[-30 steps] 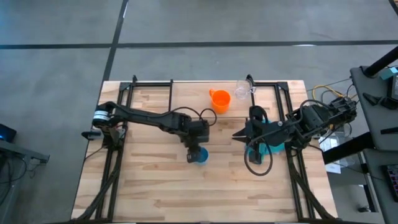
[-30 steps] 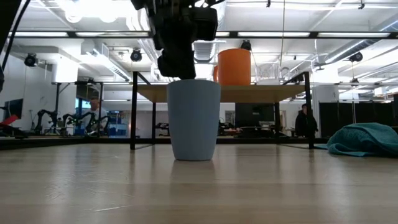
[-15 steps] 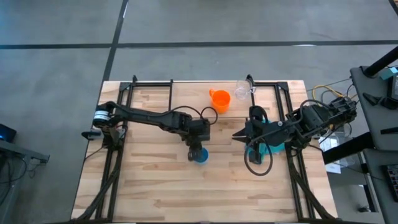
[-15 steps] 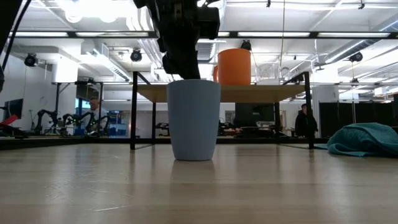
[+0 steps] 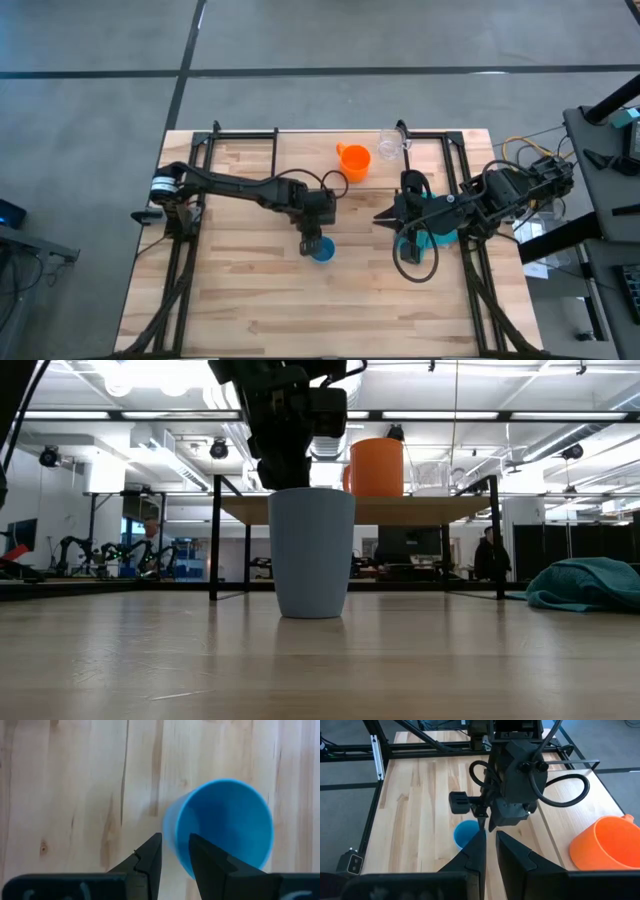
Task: Stack small to large cups/mugs on shelf
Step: Put the blue mug on the shelf
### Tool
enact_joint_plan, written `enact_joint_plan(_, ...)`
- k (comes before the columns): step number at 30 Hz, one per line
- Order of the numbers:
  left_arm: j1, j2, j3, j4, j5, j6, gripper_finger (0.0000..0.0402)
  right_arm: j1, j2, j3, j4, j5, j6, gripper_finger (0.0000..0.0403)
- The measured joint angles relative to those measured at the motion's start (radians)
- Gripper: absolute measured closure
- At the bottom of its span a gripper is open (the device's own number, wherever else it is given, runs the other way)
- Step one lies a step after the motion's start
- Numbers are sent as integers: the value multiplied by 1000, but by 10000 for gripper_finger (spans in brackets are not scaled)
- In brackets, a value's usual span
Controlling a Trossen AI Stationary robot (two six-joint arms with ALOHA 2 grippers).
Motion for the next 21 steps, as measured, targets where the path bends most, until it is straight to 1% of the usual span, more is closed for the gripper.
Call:
enact_joint_plan(5,0,11,-6,7,0,9,318,0,0,0,0,0,0,365)
enact_joint_plan(8,0,23,-21,56,0,22,318,0,0,0,0,0,0,364)
enact_joint_plan(14,0,42,-36,49,4,21,320,0,0,0,-1,16,0,365)
enact_joint_plan(16,0,42,-38,48,5,21,334,0,0,0,0,16,0,364)
enact_joint_plan(19,0,41,-35,39,5,21,378,0,0,0,0,16,0,365)
enact_joint_plan(21,0,37,-30,42,10,16,394,0,0,0,-1,16,-1,364)
